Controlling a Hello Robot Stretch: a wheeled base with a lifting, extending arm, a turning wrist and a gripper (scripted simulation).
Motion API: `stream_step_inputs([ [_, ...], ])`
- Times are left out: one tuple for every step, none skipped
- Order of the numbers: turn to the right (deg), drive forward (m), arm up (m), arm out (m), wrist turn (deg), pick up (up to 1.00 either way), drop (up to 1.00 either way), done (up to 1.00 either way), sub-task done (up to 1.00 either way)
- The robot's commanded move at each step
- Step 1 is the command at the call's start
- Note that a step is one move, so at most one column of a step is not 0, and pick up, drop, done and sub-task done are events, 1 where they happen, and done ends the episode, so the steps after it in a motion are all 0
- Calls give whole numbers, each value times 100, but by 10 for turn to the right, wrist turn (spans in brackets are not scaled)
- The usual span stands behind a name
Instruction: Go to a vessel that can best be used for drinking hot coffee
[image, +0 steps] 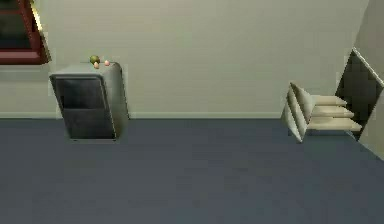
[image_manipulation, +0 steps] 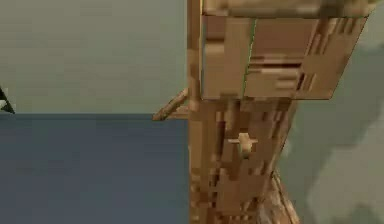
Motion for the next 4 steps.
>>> stream_step_inputs([
  [-390, 0, 0, 0, 0, 0, 0, 0, 0],
  [0, 15, 0, 0, 0, 0, 0, 0, 0],
  [0, 100, 0, 0, 0, 0, 0, 0, 0],
  [-30, 0, 0, 0, 0, 0, 0, 0, 0],
])
